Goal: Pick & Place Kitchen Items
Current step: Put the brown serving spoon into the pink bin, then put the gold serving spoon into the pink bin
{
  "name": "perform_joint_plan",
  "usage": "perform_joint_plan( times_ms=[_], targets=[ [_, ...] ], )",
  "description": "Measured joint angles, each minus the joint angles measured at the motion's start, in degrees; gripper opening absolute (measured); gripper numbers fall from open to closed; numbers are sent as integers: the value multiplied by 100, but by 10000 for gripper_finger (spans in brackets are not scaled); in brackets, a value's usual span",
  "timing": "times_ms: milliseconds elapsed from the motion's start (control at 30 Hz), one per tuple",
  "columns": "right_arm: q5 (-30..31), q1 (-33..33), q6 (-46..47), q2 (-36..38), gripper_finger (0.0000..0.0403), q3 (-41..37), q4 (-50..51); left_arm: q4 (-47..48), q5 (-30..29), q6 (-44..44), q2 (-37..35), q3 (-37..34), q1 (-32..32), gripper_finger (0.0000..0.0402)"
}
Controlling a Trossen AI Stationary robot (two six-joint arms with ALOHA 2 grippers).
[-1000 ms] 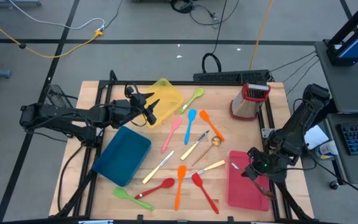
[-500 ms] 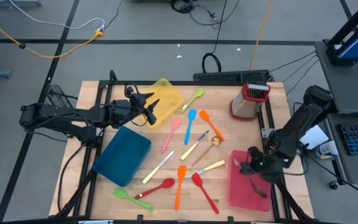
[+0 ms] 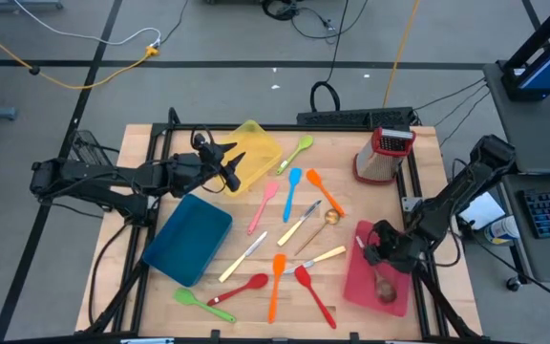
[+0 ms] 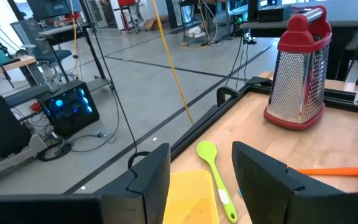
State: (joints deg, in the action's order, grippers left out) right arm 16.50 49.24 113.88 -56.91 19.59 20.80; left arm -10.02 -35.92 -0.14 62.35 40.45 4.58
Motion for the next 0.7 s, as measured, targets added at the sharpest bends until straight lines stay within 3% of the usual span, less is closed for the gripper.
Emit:
perform_joint_plan(
  times_ms=[233,433,567,700],
  targets=[
    [-80,-88,-227,288,124,-15,-51,-4,0,-20,0,0,0,177],
    [-32,-88,-803,854,121,-16,-240,-4,22,-96,0,0,0,177],
    [265,-88,-1181,1293,111,-15,-385,-7,704,-162,0,0,0,177],
    [617,-90,-2222,1660,105,-15,-824,-22,1360,-171,32,0,-22,177]
  ],
)
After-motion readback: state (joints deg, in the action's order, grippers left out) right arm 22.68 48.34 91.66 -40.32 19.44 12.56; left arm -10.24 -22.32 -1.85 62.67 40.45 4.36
